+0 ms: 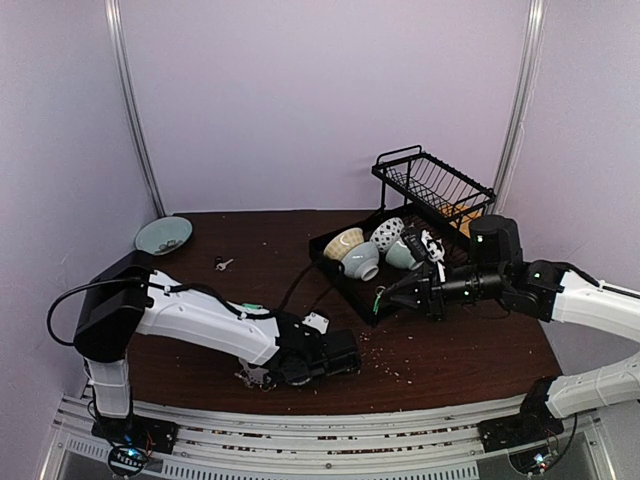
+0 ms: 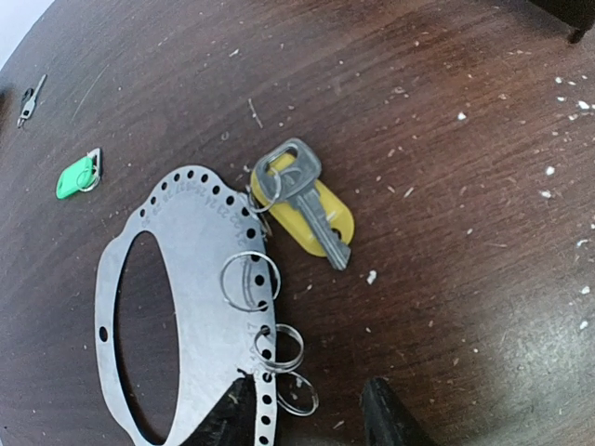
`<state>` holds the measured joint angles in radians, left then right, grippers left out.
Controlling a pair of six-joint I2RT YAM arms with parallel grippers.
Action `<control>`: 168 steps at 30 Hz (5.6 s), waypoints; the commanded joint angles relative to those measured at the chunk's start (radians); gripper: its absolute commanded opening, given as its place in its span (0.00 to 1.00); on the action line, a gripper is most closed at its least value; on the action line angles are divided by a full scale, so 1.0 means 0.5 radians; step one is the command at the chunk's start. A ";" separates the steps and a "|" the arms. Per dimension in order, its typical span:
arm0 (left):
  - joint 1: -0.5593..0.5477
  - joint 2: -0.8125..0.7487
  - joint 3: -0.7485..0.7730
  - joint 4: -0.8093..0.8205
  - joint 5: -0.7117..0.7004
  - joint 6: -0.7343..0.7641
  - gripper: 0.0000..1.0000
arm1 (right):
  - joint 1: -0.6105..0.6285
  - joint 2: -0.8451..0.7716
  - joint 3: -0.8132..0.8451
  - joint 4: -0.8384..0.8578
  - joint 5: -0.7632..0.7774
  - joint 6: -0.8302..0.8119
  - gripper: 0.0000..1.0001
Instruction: Put the keys on the keyring
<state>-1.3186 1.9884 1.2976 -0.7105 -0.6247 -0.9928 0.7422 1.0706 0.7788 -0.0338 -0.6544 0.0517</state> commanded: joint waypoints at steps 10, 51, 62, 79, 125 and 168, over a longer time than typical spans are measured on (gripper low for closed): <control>0.011 0.088 -0.025 0.049 -0.042 -0.016 0.35 | 0.012 -0.007 0.001 0.036 -0.013 -0.002 0.00; 0.011 -0.810 -0.749 1.026 0.317 0.845 0.00 | 0.010 -0.031 0.010 0.046 -0.067 -0.012 0.00; 0.009 -1.294 -0.847 1.267 0.855 1.608 0.00 | 0.013 -0.047 0.007 0.053 -0.102 0.019 0.00; -0.050 -1.329 -0.498 1.029 1.307 2.246 0.00 | 0.156 -0.133 -0.074 0.185 -0.065 -0.065 0.00; -0.330 -1.073 -0.603 2.400 -0.170 2.649 0.00 | 0.290 -0.140 0.382 -0.085 -0.036 0.494 0.00; -0.356 -1.172 -0.803 2.651 0.082 2.559 0.00 | 0.294 -0.185 0.269 -0.104 -0.140 0.400 0.00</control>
<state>-1.5017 1.4658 0.9363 0.4988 -0.6651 0.3771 0.8864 1.0649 0.9199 -0.1078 -0.6872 0.3077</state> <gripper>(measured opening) 0.005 0.016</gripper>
